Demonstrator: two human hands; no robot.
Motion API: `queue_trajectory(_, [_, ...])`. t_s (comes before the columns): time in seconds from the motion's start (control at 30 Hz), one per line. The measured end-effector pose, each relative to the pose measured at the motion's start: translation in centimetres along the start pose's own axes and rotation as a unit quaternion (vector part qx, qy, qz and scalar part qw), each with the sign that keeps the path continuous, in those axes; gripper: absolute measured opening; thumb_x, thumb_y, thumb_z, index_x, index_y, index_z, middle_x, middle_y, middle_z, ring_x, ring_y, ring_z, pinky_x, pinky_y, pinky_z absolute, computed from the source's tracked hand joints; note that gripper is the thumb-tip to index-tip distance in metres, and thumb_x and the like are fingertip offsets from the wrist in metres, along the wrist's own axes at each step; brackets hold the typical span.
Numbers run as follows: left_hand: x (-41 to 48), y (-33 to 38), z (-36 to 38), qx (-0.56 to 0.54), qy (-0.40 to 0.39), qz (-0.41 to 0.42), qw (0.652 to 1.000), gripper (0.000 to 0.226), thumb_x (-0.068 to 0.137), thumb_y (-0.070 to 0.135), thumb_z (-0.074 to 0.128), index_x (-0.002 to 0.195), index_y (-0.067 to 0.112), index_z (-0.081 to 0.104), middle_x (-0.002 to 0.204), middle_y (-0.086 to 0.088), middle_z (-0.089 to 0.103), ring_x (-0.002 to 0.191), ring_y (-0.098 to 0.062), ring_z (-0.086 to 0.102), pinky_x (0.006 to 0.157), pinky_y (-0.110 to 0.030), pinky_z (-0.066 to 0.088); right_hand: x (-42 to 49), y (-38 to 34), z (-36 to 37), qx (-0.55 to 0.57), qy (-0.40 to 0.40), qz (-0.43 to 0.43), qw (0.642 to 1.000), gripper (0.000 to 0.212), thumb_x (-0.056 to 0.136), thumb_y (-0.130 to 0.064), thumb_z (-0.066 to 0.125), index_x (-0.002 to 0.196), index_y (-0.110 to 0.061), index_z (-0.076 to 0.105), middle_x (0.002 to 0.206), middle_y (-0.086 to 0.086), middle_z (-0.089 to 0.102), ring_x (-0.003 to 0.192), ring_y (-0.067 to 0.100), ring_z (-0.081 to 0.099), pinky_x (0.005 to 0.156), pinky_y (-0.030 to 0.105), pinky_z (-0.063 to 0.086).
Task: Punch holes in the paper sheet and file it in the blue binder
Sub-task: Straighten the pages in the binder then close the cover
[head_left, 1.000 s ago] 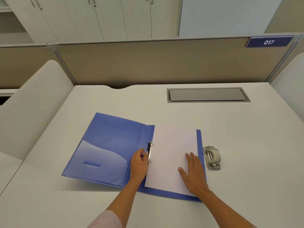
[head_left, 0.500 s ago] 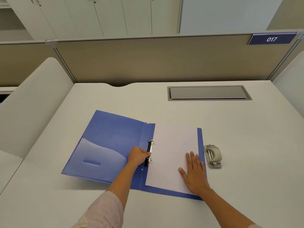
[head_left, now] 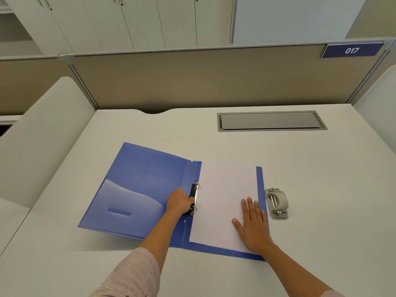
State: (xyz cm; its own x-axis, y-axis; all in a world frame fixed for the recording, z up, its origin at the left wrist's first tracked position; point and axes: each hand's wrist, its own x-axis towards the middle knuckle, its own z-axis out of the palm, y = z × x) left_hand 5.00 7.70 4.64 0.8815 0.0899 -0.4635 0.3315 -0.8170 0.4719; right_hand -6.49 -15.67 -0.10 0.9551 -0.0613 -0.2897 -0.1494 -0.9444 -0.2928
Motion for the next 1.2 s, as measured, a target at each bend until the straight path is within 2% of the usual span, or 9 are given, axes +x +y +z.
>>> queue_trajectory(0.13, [-0.1,-0.2,-0.2,-0.057,-0.007,0.021,0.998,0.043,0.086,0.013,0.060,0.052,0.018,0.036,0.052,0.002,0.035,0.050,-0.014,0.034,0.052,-0.026,0.031,0.0,0.0,0.0,0.002,0.000,-0.001,1.000,0.096,0.062,-0.077,-0.030,0.140,-0.020,-0.030,0.150,-0.003,-0.031,0.143,0.019,-0.023,0.113,0.035,-0.016])
queue_trajectory(0.23, [-0.4,-0.2,-0.4,-0.108,-0.006,0.018,0.994,0.015,0.085,0.019,0.068,0.086,0.015,0.053,0.080,0.000,0.052,0.077,-0.018,0.052,0.064,-0.027,0.043,0.0,0.0,-0.1,0.000,-0.002,0.001,1.000,0.096,0.061,-0.077,-0.031,0.139,-0.020,-0.031,0.150,-0.002,-0.031,0.143,0.020,-0.024,0.113,0.035,-0.016])
queue_trajectory(0.3, [-0.4,-0.2,-0.3,-0.126,0.008,0.029,0.992,0.026,0.084,0.017,0.069,0.106,0.007,0.058,0.088,0.000,0.057,0.082,-0.018,0.056,0.071,-0.029,0.049,-0.1,-0.1,-0.1,0.000,-0.003,0.002,1.000,0.098,0.060,-0.077,-0.032,0.139,-0.019,-0.031,0.149,-0.001,-0.032,0.143,0.020,-0.024,0.113,0.035,-0.016])
queue_trajectory(0.4, [-0.9,0.2,-0.2,-0.116,0.051,0.067,0.990,0.017,0.085,0.010,0.064,0.101,0.008,0.067,0.066,0.003,0.058,0.062,-0.011,0.054,0.063,-0.027,0.051,-0.1,-0.1,-0.1,0.008,0.000,0.003,1.000,0.100,0.061,-0.078,-0.030,0.140,-0.017,-0.028,0.150,0.000,-0.029,0.142,0.020,-0.024,0.113,0.035,-0.016])
queue_trajectory(0.47, [-1.4,0.4,0.1,-0.099,0.072,0.092,0.988,0.011,0.085,0.009,0.063,0.094,0.011,0.068,0.065,0.003,0.058,0.059,-0.010,0.053,0.057,-0.022,0.048,0.0,-0.1,-0.1,-0.002,0.000,0.003,1.000,0.099,0.060,-0.077,-0.031,0.139,-0.018,-0.030,0.152,0.000,-0.029,0.140,0.018,-0.027,0.113,0.035,-0.016])
queue_trajectory(0.57, [-2.0,0.9,0.8,-0.075,0.086,0.114,0.987,0.005,0.086,0.011,0.062,0.088,0.015,0.064,0.070,0.001,0.060,0.061,-0.013,0.057,0.056,-0.020,0.049,0.0,-0.1,-0.1,0.002,-0.001,0.006,1.000,0.099,0.062,-0.077,-0.030,0.140,-0.017,-0.029,0.155,0.001,-0.025,0.141,0.019,-0.025,0.113,0.035,-0.016])
queue_trajectory(0.67, [-2.4,1.3,1.4,-0.032,0.098,0.123,0.987,0.011,0.087,0.019,0.065,0.097,0.013,0.064,0.084,-0.002,0.063,0.073,-0.018,0.061,0.066,-0.028,0.053,0.0,-0.1,-0.1,-0.007,-0.001,0.007,1.000,0.097,0.062,-0.077,-0.030,0.140,-0.018,-0.029,0.157,0.003,-0.022,0.140,0.019,-0.027,0.113,0.035,-0.016])
queue_trajectory(0.87, [-2.6,0.9,2.4,0.043,0.102,0.167,0.980,0.022,0.094,0.027,0.059,0.108,0.013,0.067,0.109,-0.005,0.062,0.090,-0.018,0.063,0.075,-0.024,0.049,-0.1,-0.1,-0.2,-0.012,0.001,0.009,1.000,0.099,0.060,-0.076,-0.033,0.139,-0.017,-0.030,0.157,0.003,-0.022,0.143,0.020,-0.023,0.113,0.035,-0.016])
queue_trajectory(1.2, [-2.8,0.3,2.2,0.113,0.116,0.187,0.969,0.029,0.099,0.032,0.048,0.116,0.016,0.065,0.111,-0.004,0.063,0.092,-0.016,0.063,0.075,-0.021,0.049,-0.2,-0.1,-0.2,0.000,0.008,0.004,1.000,0.101,0.060,-0.077,-0.032,0.140,-0.017,-0.028,0.157,0.003,-0.021,0.144,0.021,-0.021,0.114,0.036,-0.015])
